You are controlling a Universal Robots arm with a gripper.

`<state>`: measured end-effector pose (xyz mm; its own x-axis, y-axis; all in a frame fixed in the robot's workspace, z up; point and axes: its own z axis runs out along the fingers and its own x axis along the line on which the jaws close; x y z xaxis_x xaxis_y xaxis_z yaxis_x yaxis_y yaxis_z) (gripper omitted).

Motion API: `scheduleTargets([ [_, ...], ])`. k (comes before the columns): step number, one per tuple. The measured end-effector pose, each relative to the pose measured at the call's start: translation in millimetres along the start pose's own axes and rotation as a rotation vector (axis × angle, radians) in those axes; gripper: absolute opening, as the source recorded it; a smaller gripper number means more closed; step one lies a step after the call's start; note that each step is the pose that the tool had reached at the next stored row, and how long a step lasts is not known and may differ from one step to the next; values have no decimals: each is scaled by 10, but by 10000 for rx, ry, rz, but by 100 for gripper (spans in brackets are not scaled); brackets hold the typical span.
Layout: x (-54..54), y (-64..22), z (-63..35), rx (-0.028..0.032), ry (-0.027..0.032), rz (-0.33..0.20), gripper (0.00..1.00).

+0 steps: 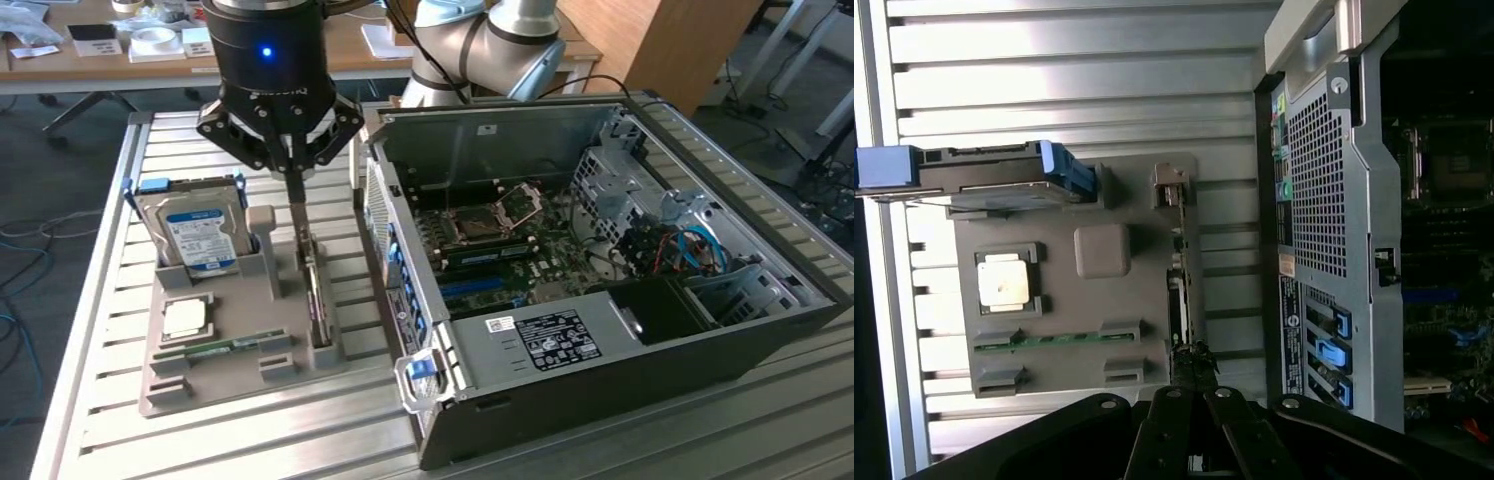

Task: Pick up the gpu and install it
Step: 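Reach for the gpu, then pick up the gpu and move the gpu toward the slot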

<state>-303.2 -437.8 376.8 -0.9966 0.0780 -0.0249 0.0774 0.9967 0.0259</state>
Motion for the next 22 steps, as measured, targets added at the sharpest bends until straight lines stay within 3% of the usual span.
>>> scheduleTargets([
  [22,39,-23,16,0,0,-1,11],
])
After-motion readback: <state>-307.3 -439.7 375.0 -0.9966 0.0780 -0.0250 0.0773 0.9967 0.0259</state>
